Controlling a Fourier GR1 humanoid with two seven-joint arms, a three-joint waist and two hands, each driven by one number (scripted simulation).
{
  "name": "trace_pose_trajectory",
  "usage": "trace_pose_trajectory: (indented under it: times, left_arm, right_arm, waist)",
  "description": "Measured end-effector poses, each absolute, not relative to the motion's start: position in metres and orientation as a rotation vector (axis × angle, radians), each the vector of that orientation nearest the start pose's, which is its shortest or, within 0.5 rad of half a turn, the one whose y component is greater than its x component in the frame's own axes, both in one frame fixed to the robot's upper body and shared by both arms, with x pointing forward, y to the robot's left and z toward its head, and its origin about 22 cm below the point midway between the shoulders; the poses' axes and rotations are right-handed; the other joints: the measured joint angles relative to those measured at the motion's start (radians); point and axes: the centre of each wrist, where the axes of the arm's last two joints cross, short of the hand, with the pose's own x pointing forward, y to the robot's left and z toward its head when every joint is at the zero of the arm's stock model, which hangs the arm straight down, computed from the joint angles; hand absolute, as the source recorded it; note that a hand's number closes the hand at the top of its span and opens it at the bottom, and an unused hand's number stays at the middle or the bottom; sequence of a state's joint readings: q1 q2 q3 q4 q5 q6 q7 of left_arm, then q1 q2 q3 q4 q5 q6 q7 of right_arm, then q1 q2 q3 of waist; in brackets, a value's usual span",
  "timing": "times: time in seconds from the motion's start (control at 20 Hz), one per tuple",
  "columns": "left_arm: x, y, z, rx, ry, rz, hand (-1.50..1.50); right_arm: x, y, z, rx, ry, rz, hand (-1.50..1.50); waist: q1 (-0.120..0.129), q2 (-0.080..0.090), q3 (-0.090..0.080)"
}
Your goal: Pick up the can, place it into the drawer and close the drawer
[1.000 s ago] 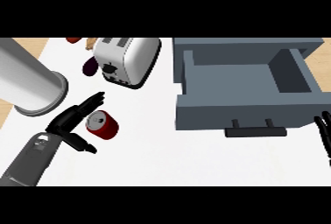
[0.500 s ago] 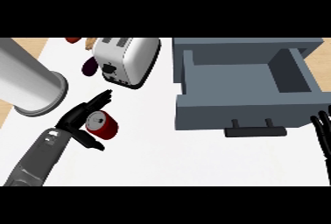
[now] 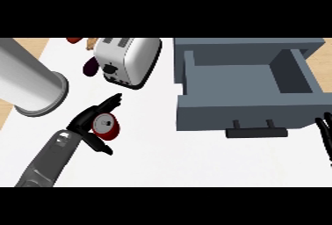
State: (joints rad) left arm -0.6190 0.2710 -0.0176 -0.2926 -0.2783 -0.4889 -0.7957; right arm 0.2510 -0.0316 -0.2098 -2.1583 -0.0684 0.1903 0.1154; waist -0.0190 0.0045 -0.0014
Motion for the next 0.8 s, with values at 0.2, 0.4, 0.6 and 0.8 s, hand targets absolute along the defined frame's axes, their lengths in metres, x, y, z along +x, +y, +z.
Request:
trace_pose_trajectory:
  times: [0.2, 0.4, 0.6, 0.8]
  left_arm:
    - [0.337, 0.291, -0.087, -0.399, -1.461, -0.657, 1.50]
    - [0.337, 0.284, -0.088, -0.434, -1.460, -0.658, 1.50]
    - [0.337, 0.275, -0.089, -0.476, -1.454, -0.643, 1.50]
    - [0.346, 0.265, -0.079, -0.527, -1.453, -0.645, 1.50]
  right_arm:
    - [0.159, -0.297, 0.097, -0.151, -1.811, 0.010, -1.50]
    - [0.156, -0.297, 0.092, -0.151, -1.813, -0.007, -1.50]
    - [0.150, -0.303, 0.093, -0.152, -1.818, -0.016, -1.50]
    - [0.151, -0.302, 0.092, -0.160, -1.809, -0.016, -1.50]
  waist:
    - [0.001, 0.000, 0.000]
    - [0.003, -0.001, 0.001]
    - [0.004, -0.003, 0.001]
    - [0.012, -0.005, 0.001]
